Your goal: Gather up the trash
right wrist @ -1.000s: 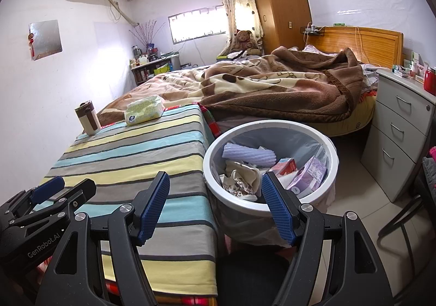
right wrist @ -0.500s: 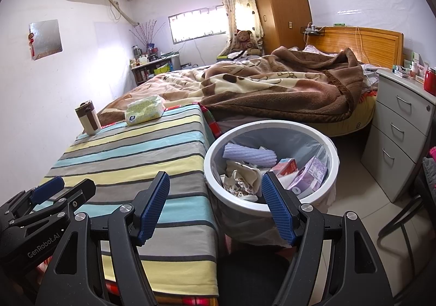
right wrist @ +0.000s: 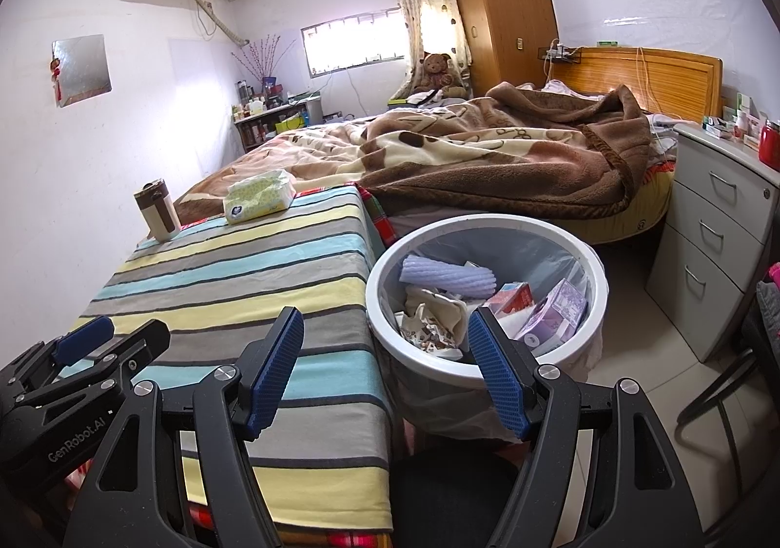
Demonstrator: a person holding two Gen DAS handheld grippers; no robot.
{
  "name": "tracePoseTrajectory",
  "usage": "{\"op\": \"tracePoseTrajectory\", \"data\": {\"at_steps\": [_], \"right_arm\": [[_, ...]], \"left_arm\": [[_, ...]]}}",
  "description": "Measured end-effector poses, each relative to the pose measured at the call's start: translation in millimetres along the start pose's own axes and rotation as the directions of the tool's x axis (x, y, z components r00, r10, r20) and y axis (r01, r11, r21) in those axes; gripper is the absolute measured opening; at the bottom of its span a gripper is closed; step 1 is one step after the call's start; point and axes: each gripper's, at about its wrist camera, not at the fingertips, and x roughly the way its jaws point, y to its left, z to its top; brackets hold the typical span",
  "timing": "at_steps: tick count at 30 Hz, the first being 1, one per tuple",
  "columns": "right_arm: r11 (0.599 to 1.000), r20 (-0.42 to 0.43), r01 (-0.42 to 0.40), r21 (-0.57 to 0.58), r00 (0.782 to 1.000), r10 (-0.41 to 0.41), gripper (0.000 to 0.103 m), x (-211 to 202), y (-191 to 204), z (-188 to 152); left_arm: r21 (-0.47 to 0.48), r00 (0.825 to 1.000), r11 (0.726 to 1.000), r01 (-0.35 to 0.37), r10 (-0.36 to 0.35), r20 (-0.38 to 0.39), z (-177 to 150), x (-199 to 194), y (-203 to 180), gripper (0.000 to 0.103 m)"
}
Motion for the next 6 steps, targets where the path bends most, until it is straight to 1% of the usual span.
{"op": "tracePoseTrajectory", "data": {"at_steps": [6], "right_arm": [[1.000, -0.001, 0.000, 0.000, 1.000, 0.000, 0.072, 0.2, 0.5, 0.0]], "left_arm": [[-0.004, 1.000, 1.000, 0.000, 0.000, -0.006, 0.6, -0.4, -0.7, 0.070]]}}
